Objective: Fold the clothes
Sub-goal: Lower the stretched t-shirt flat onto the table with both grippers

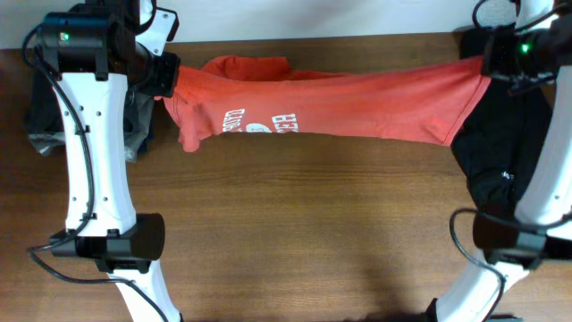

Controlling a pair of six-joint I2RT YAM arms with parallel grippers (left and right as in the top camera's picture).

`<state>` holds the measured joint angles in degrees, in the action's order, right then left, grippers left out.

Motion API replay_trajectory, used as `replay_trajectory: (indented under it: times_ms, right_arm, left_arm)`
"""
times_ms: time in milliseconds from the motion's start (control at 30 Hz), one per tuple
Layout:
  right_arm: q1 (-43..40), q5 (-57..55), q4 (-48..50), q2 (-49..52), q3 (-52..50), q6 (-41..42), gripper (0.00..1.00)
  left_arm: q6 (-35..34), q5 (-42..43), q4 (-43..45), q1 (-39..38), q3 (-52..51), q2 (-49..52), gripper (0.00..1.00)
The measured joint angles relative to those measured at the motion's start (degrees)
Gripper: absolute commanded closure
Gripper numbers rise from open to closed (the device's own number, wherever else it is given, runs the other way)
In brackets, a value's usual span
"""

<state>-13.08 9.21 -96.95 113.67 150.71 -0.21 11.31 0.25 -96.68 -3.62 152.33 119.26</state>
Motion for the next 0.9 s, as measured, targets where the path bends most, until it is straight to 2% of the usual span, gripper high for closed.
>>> replay_trajectory:
  times_ms: [200, 400, 633, 900]
  right_arm:
    - [0.0, -0.9, 0.0, -11.0, -16.2, -0.1, 0.96]
    - [0.0, -1.3, 0.3, -16.7, -31.9, -0.4, 0.96]
    - [0.0, -1.3, 0.0, -20.6, -41.8, -0.5, 0.96]
    - [0.0, -2.8, 0.0, -32.2, -52.0, 2.1, 0.96]
  left_arm:
    - [-1.3, 0.0, 0.0, 0.0, -2.0, -0.6, 0.99]
    - [-1.9, 0.0, 0.0, 0.0, -15.2, -5.3, 0.99]
    - [-2.1, 0.3, 0.0, 0.0, -27.3, -9.7, 0.99]
    - [-2.8, 0.8, 0.0, 0.0, -35.3, -13.5, 0.99]
